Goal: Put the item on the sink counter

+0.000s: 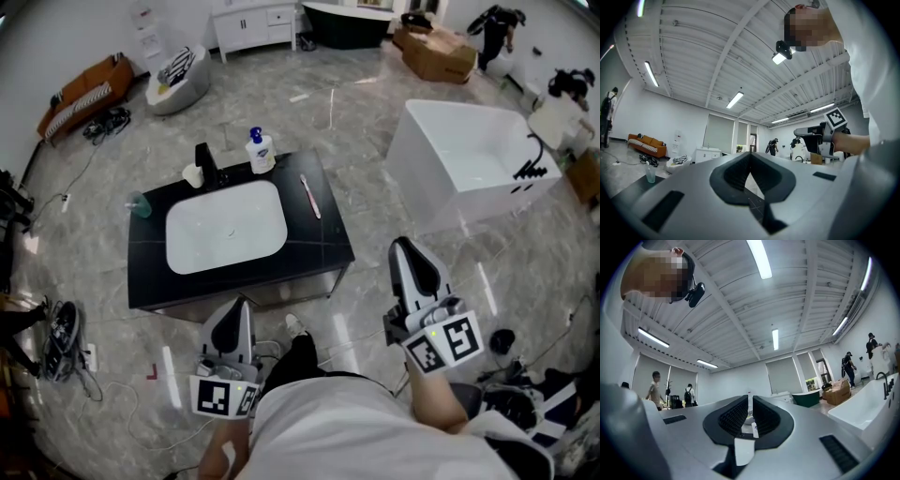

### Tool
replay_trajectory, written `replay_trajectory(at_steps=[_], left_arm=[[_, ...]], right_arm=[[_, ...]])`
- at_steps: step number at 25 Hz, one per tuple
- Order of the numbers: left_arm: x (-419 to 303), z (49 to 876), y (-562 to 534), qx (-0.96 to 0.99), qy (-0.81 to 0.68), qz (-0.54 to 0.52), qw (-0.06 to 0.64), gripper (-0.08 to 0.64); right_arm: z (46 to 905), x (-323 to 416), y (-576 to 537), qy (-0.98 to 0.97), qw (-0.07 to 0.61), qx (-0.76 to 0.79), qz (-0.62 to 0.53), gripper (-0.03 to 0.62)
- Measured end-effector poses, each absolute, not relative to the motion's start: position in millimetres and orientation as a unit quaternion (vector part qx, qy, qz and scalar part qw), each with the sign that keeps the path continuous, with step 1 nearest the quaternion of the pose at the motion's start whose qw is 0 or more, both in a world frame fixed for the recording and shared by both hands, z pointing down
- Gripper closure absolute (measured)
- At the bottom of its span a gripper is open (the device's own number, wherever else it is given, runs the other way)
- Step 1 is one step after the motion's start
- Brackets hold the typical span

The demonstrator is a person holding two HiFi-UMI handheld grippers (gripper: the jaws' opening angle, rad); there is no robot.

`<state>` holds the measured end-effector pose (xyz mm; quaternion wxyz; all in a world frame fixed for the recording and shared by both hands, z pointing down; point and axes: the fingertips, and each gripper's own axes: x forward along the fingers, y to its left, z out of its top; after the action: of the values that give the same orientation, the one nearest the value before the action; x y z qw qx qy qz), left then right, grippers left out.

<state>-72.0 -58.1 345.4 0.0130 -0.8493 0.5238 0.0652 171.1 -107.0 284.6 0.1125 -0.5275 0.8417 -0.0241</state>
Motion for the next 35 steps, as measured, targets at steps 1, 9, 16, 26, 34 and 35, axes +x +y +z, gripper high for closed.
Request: replay_trajectory(at_steps=[1, 9, 16, 26, 34, 35], left_arm=[[-73.0, 345.4, -58.1, -0.849, 0.525, 0.065, 0.013, 0.557], [-77.4, 344.6, -59.5, -0.849, 0.525, 0.062, 0.015, 0.557], [-79.5, 348.5, -58.3, -0.851, 0.522, 0.058, 0.009, 0.557], [-74.0, 351.0, -57.4, -0.859, 0.509, 0.060, 0.002, 0.557], [-56.2, 344.2, -58.0, -0.870, 0.490, 0.059, 0.010, 0.557], [-54.0, 342.5, -57.2, -0.871, 0.488, 0.059, 0.011, 0.557]], right_arm=[[285.1, 169.7, -107.6, 0.842, 0.113, -0.527, -0.024, 0.538], [287.8, 162.7, -110.2, 0.845, 0.108, -0.524, -0.024, 0.538], [295.6, 157.8, -107.0, 0.843, 0.086, -0.530, -0.016, 0.546], [298.2, 161.0, -97.9, 0.838, 0.076, -0.540, -0.016, 0.546], [299.3, 177.1, -87.4, 0.828, 0.078, -0.555, -0.018, 0.546], [299.4, 179.3, -85.4, 0.827, 0.079, -0.556, -0.019, 0.546]])
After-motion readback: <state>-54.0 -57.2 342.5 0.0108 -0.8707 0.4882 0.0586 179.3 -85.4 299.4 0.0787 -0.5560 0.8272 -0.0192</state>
